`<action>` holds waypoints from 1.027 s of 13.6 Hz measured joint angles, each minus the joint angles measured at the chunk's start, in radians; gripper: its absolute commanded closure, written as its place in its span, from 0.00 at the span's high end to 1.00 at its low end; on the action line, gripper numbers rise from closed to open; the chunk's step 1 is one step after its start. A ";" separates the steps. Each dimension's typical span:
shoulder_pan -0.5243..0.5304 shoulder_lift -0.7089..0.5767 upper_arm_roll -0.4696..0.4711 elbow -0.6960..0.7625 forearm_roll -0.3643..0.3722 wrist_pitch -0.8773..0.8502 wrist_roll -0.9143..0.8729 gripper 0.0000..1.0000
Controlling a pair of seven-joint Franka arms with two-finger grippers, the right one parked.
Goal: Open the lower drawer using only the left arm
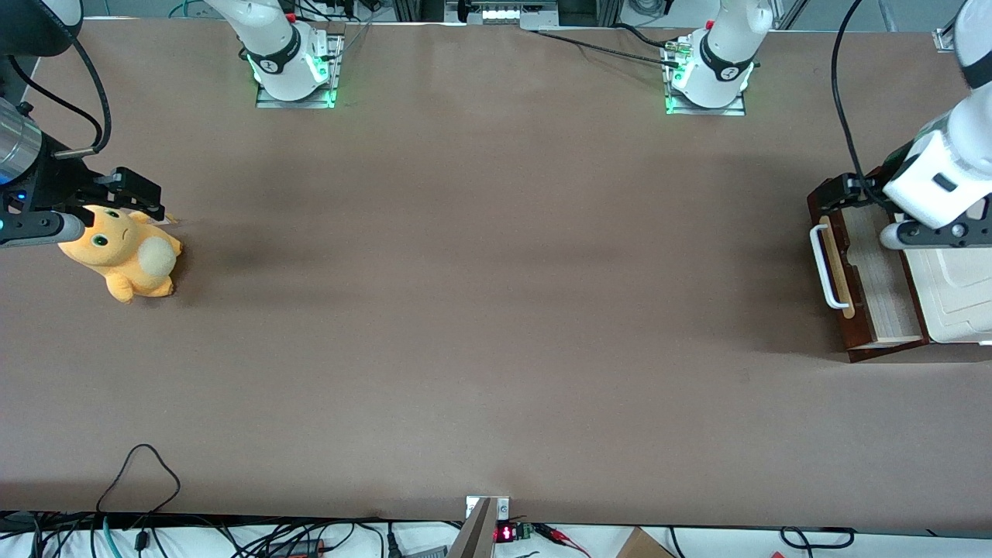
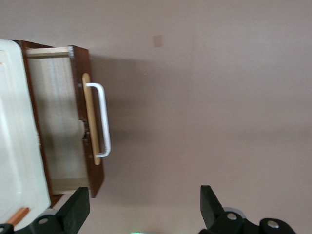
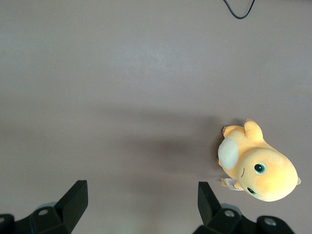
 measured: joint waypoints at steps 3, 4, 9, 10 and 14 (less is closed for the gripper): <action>0.000 -0.053 0.012 -0.054 -0.037 0.063 0.014 1.00; 0.000 -0.072 0.013 -0.076 -0.037 0.073 0.023 1.00; -0.001 -0.100 0.015 -0.109 -0.037 0.081 0.037 1.00; -0.001 -0.100 0.015 -0.109 -0.037 0.083 0.041 1.00; -0.001 -0.101 0.015 -0.109 -0.037 0.086 0.044 1.00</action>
